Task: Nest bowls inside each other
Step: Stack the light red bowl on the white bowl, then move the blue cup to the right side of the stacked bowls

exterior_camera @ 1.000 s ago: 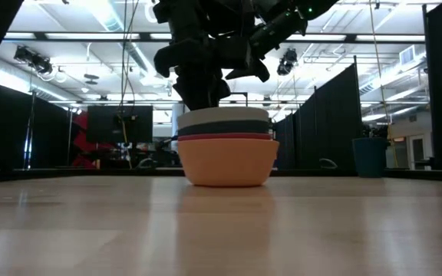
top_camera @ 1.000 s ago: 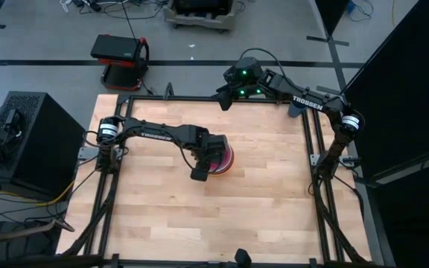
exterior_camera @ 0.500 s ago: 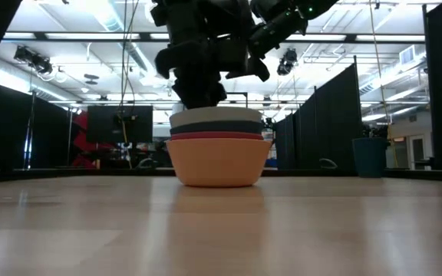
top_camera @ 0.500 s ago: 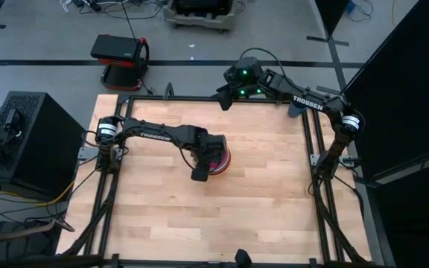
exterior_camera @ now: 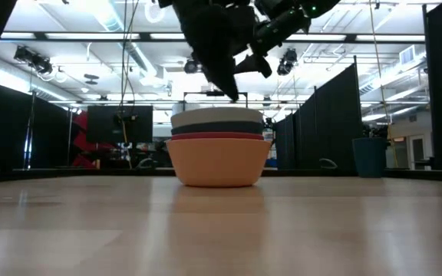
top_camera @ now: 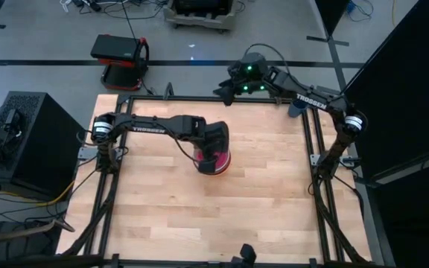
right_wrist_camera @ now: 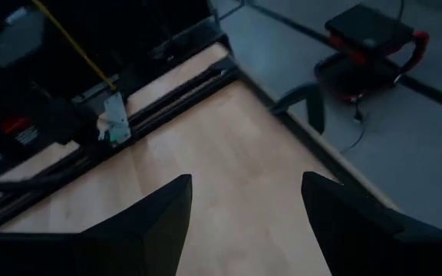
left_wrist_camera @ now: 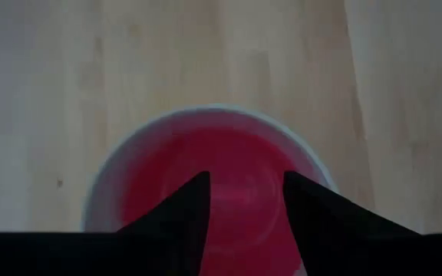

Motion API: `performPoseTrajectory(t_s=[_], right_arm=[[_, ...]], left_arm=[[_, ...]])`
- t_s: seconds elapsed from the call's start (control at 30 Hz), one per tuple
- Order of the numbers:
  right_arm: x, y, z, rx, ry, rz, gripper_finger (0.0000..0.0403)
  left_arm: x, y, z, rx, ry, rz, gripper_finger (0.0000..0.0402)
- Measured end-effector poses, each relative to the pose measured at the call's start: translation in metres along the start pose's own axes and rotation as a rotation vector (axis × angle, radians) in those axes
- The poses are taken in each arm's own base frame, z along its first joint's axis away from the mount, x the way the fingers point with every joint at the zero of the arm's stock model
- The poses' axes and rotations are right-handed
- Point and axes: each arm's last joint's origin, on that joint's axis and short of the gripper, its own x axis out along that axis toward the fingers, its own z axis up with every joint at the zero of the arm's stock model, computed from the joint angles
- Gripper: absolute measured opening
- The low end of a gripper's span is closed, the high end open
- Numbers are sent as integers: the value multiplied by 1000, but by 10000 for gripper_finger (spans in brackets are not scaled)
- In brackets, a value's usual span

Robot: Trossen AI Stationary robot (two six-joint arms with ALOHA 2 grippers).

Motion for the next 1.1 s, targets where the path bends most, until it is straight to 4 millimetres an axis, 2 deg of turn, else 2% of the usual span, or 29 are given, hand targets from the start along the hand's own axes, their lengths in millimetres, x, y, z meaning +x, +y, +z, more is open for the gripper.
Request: performPoseTrajectory(t_s=[0.6,0.73,0.9,1.0,1.1], right_arm=[[-57,-5,13,-22,-34,-83,233],[-60,-4,13,-24,-30,-85,233],[-60,-2,14,-29,-37,-58,233],[-59,4,17,-34,-65,5,232],[-57,12,16,-31,-64,66,219]], left_arm=[[-112,33,-12,-197,-270,108,149],[-136,36,-19,-235,-385,132,148],[-140,33,-35,-288,-489,123,149],[-138,29,-49,-330,-570,102,148],[-145,26,-57,-337,-597,112,147]])
